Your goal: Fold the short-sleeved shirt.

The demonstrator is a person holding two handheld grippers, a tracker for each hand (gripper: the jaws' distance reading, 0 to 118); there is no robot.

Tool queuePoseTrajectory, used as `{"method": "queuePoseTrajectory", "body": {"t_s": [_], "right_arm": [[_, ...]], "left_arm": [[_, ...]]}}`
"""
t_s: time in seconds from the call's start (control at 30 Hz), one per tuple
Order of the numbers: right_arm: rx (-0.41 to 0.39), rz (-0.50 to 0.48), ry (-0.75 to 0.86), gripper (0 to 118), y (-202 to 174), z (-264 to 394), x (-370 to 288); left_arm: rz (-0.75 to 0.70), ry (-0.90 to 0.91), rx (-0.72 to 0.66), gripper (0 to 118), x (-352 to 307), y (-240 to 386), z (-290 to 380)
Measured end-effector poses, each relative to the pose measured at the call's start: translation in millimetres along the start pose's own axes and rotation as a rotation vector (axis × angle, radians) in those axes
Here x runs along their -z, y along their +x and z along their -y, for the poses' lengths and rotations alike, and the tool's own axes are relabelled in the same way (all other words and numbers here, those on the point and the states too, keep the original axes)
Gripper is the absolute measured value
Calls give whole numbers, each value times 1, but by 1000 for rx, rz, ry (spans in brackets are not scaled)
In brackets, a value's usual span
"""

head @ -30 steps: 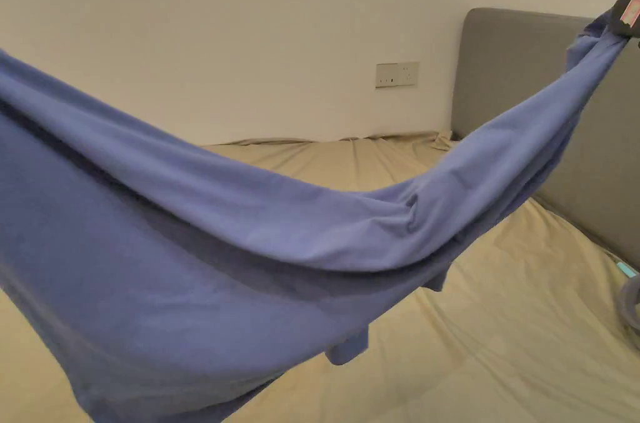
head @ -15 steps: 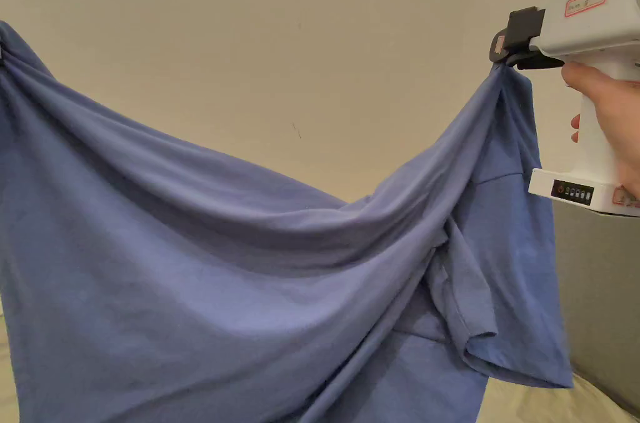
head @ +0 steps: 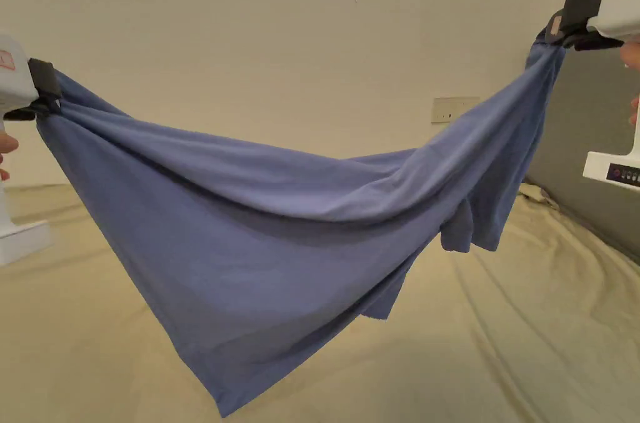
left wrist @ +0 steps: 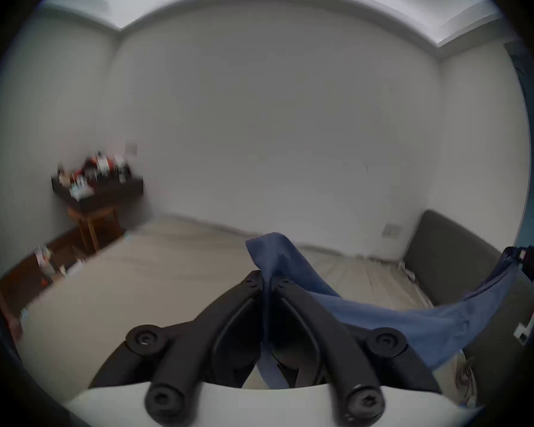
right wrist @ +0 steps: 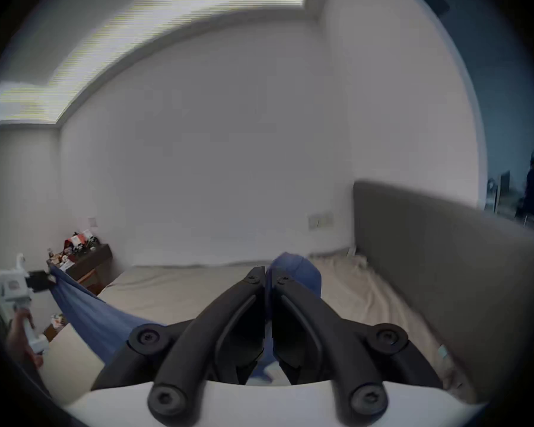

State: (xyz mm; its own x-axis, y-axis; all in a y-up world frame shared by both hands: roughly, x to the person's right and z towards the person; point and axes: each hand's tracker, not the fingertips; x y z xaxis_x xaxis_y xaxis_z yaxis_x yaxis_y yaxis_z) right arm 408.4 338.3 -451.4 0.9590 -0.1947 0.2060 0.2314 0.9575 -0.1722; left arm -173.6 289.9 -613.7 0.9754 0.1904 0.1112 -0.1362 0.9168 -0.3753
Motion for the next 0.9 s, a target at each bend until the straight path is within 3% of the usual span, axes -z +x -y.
{"method": "queuePoseTrajectory", "body": {"t_s": [0.2, 0.27, 0.37, 0.9], "right_arm": [[131, 15, -227, 4, 55, 199, 37], [207, 32, -275, 4, 69, 244, 37], [250, 47, -279, 4, 79, 279, 17], [158, 92, -305, 4, 97, 335, -248]], "left_arm": [[59, -226, -134, 3, 56, -47, 180], [37, -319, -148, 3, 51, -52, 215], [37, -330, -155, 3, 35, -64, 240], [77, -389, -43, 3, -195, -95, 299]]}}
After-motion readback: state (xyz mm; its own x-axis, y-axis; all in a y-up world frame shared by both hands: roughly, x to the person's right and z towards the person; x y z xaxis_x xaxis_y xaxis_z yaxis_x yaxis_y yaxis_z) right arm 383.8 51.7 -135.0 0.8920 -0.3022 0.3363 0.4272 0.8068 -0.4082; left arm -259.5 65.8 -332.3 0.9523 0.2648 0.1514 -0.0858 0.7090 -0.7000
